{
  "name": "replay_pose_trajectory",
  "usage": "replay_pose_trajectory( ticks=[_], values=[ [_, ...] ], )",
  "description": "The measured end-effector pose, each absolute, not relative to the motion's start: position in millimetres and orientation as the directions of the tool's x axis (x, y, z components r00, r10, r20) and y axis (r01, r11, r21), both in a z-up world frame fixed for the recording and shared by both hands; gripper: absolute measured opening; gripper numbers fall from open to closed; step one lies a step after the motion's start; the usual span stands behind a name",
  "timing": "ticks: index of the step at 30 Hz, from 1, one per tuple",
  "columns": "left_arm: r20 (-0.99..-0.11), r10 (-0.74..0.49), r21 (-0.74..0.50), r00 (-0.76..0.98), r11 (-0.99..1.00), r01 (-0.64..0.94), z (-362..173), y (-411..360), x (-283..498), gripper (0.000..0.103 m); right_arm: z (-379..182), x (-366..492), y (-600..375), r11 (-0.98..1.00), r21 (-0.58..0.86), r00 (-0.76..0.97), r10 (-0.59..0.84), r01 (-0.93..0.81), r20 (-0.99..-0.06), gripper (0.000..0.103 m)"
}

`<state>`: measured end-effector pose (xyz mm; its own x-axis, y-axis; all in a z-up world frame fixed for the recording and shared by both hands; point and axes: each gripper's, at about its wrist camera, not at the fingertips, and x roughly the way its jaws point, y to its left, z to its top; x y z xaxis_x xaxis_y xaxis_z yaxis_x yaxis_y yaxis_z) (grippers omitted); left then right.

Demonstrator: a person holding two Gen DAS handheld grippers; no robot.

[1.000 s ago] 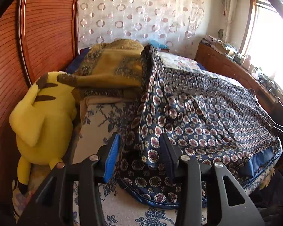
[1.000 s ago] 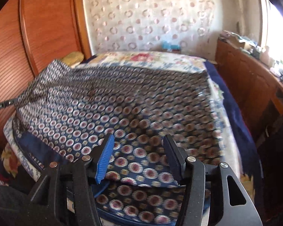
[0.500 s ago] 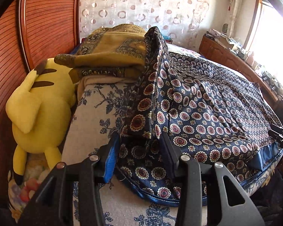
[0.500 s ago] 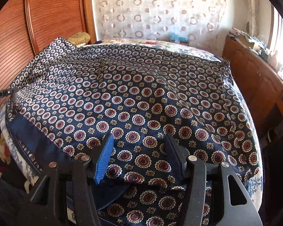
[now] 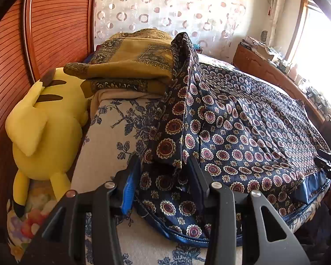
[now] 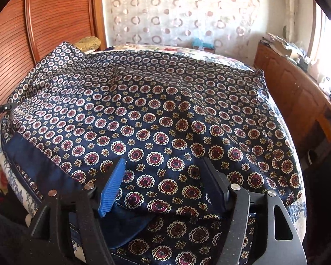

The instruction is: Fold small clothes

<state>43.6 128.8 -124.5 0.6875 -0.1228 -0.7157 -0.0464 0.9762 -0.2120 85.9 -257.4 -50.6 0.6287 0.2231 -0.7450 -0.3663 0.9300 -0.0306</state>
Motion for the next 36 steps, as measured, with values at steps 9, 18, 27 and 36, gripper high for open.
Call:
replay_pose_trajectory(
  ticks=[9,18,27,36],
  values=[
    [-0.682,-0.221,-0.261,0.698,0.964,0.050,-115.0,116.1,47.3,0.001,-53.0,84.6,-261.0,0.943,-0.035,0.645,0.198,-0.330,-0.738,0.087],
    [-0.560,-0.314,-0.267,0.767,0.945,0.191,-53.5,75.9,54.0,0.000,-47.2,81.9,-274.9,0.943,0.035,0.630,0.249,-0.332,-0.736,0.087],
    [-0.484,-0.461,-0.269,0.744,0.887,0.374,-4.5,8.2,82.6,0.000,-30.4,73.1,-316.0,0.959,0.074,0.680,0.247,-0.274,-0.691,0.087],
    [-0.455,-0.577,-0.221,0.678,0.811,0.542,30.0,-76.7,103.0,0.000,-21.3,60.7,-355.2,0.974,0.093,0.711,0.214,-0.205,-0.670,0.087]
  ],
)
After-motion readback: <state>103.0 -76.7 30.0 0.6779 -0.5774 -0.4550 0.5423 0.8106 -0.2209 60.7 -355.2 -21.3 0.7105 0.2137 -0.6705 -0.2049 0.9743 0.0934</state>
